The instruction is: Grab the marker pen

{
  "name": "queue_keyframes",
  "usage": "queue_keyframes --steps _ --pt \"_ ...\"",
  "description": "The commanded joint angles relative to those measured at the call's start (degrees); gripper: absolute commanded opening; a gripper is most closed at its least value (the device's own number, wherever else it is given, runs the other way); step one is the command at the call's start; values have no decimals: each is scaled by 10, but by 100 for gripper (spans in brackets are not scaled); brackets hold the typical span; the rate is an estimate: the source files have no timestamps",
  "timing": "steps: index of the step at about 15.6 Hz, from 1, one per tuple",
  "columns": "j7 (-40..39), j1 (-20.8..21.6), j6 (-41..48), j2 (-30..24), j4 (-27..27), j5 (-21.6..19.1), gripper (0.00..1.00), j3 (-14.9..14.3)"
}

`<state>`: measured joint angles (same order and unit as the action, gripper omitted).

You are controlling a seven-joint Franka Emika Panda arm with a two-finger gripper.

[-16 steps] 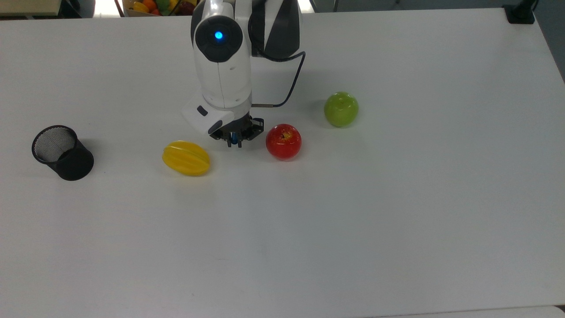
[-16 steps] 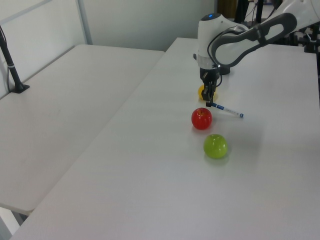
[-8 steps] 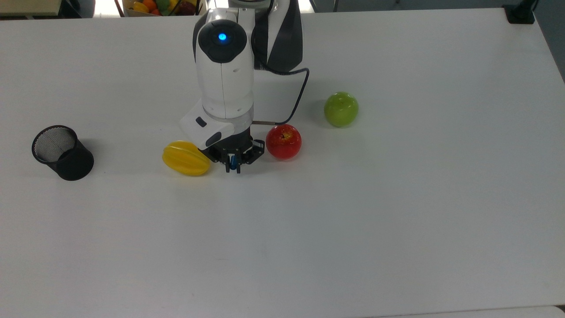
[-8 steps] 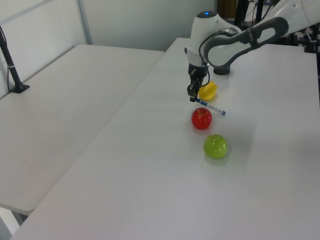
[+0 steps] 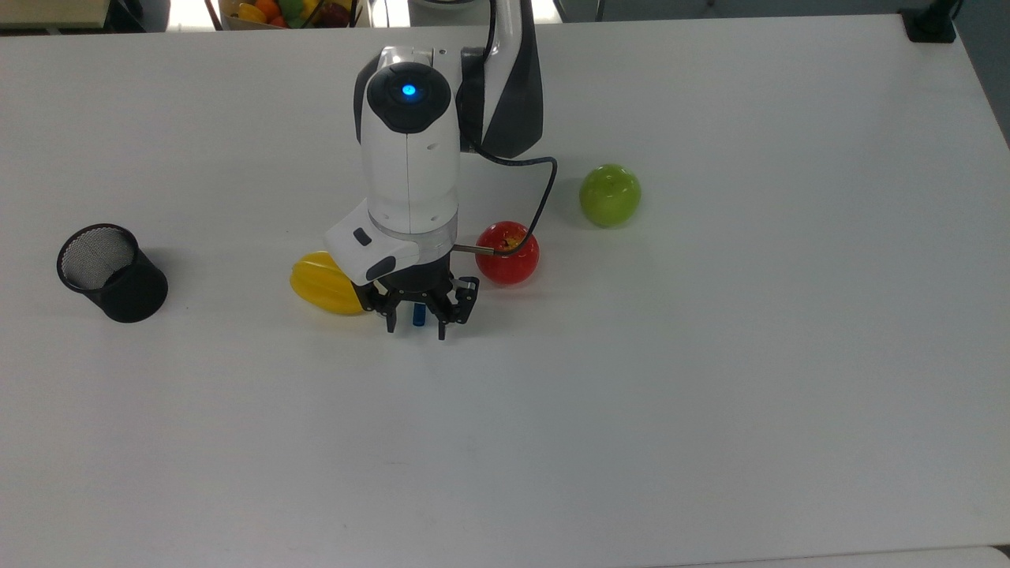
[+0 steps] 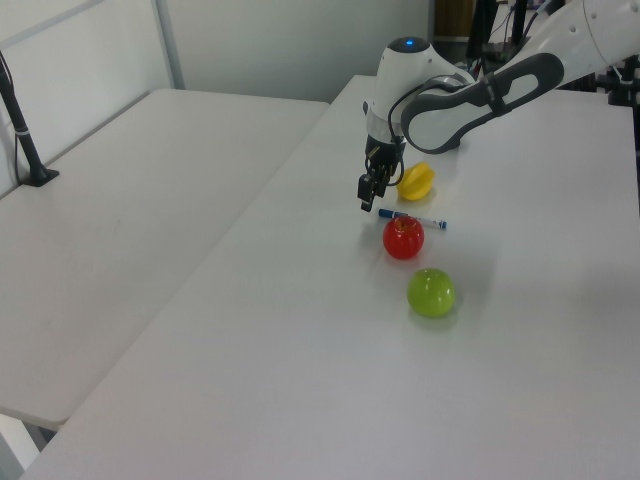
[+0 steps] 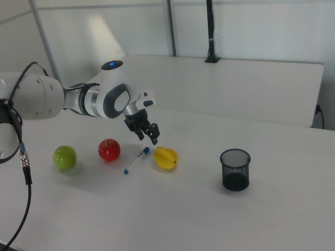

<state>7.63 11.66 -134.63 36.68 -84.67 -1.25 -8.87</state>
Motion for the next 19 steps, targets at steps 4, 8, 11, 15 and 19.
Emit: queue_keyframes --steps 4,8,11,15,19 --pt "20 -5 44 -80 -18 8 100 -1" --pt "23 -25 221 -177 -21 3 100 0" --pt "11 -45 316 -235 -29 3 100 1" --pt "-45 -73 336 -318 -102 -16 100 15" --pt "-71 -81 333 -379 -173 -17 100 15"
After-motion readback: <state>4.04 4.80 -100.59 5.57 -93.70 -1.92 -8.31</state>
